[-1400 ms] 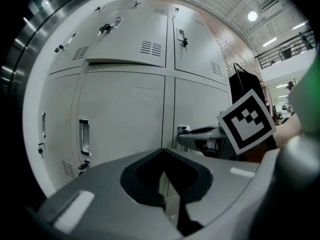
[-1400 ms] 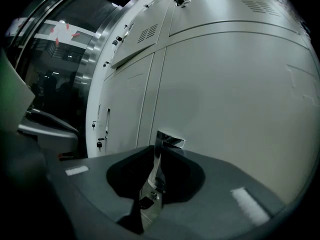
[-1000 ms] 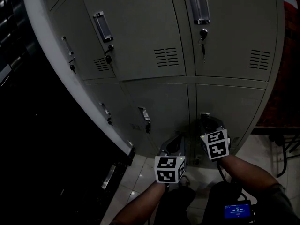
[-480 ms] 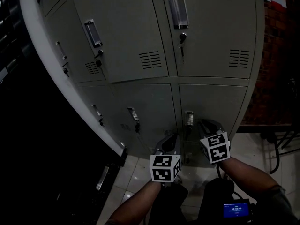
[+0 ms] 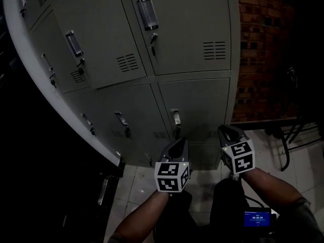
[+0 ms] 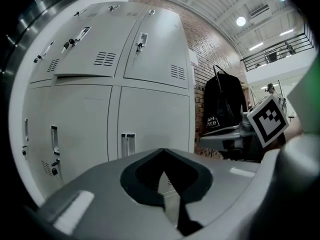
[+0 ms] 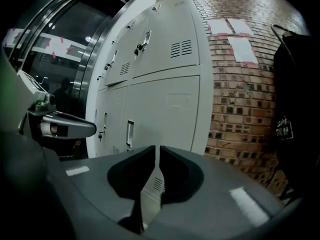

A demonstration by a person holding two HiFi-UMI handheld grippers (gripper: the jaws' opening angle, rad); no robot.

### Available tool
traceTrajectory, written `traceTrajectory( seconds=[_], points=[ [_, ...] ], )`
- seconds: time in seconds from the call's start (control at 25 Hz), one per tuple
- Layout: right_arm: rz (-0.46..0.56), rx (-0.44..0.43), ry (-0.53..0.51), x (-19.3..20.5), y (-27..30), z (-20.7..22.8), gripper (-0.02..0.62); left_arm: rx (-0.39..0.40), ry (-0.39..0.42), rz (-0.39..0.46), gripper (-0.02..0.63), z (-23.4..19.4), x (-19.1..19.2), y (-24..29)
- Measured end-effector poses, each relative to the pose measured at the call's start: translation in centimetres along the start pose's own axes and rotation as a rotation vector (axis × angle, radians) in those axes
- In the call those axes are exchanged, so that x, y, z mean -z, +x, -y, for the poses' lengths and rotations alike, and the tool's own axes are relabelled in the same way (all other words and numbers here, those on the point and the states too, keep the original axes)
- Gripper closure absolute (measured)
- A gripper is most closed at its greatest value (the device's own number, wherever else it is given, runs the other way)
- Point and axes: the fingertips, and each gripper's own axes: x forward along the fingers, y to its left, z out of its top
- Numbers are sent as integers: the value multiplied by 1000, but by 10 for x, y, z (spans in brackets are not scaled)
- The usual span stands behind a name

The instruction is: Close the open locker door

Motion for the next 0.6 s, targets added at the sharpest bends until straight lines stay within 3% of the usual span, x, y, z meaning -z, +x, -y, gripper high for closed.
traceTrajectory(
  seconds=[0.4, 0.6],
  points=[
    [6, 83, 44, 26, -100, 46, 572, 90, -6, -11, 606, 80, 12, -22],
    [24, 66, 82, 39, -152, 49, 584, 125, -2, -30, 606, 115, 22, -38]
  ],
)
